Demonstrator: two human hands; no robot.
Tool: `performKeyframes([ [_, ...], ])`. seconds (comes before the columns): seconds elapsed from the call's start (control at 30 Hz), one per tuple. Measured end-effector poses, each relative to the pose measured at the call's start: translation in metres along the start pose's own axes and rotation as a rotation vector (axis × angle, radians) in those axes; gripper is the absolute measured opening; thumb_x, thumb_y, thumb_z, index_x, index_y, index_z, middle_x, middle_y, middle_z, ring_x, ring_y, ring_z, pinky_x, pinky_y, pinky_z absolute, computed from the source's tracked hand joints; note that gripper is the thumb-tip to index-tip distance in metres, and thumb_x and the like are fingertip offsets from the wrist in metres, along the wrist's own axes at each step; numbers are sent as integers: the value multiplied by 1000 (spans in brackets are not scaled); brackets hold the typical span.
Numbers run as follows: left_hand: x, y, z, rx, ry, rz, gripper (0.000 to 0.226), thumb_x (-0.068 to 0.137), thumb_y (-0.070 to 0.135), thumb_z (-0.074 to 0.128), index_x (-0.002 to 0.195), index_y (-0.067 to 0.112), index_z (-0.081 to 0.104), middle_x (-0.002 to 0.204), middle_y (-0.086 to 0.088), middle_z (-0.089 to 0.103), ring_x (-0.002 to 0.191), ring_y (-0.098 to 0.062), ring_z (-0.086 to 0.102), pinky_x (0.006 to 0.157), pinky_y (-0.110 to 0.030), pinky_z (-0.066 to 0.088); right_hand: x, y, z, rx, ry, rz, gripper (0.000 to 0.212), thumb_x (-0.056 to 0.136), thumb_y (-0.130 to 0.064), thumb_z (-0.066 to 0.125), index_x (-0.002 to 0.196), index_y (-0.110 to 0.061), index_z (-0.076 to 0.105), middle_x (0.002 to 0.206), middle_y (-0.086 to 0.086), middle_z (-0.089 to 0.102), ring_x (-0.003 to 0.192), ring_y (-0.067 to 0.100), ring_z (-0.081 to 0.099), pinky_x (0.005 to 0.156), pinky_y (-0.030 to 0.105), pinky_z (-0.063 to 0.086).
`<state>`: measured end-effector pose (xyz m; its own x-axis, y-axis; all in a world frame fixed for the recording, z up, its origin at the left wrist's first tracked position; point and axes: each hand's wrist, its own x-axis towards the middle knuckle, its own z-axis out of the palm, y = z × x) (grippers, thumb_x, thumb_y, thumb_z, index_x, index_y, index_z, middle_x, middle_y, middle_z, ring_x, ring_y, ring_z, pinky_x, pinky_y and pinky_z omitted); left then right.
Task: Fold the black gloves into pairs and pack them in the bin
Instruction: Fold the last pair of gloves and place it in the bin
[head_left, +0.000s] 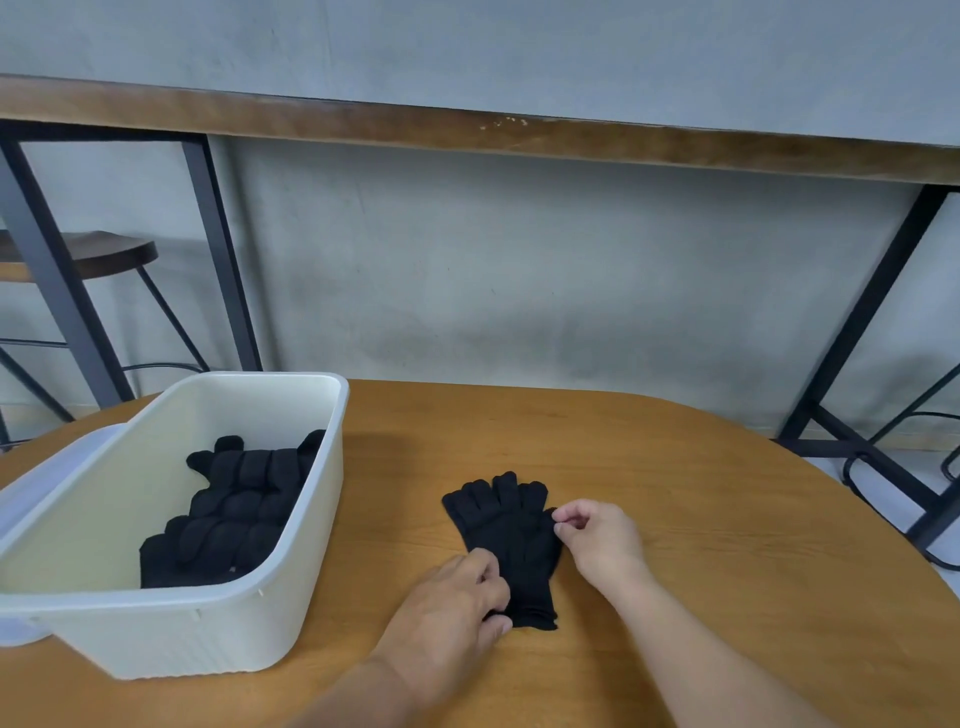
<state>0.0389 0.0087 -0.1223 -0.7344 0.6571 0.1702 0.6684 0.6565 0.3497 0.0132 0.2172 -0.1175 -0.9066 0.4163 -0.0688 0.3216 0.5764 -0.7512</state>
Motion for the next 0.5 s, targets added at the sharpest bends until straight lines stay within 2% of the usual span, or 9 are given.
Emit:
performKeyframes([
  [0.07,0,0,-1,-4,-2,12,20,98,38,47,104,24,59,124,19,38,107,-3,42,87,-15,33,3,0,1,-128,25,-26,8,91,-25,66,88,-31,70,92,-9,64,78,6,60,61,19,45],
  [0.17,-1,0,-3,-5,-13,37,21,100,36,44,110,24,58,135,19,37,117,-3,39,99,-19,32,7,-4,-1,-248,8,-24,13,91,-26,64,80,-30,69,80,-8,67,66,9,62,53,23,48],
  [0.3,1,-2,-4,-20,-3,38,18,100,35,44,106,24,58,133,19,40,116,-3,39,100,-19,32,0,-16,-2,-364,74,-117,13,94,-29,57,86,-27,68,98,-7,53,69,11,59,54,24,45],
  [0.43,2,-5,0,-23,19,53,20,99,36,44,106,25,58,132,19,41,116,-4,39,98,-17,29,-11,-27,9,-230,10,-341,14,97,-26,55,94,-27,69,97,-14,51,69,5,55,61,16,43],
  [0.5,1,-10,5,-25,32,74,21,98,38,44,106,25,59,132,19,41,117,-3,38,97,-17,29,-7,-37,17,-109,-77,-342,17,98,-24,54,100,-27,70,98,-14,58,74,6,59,65,15,46],
])
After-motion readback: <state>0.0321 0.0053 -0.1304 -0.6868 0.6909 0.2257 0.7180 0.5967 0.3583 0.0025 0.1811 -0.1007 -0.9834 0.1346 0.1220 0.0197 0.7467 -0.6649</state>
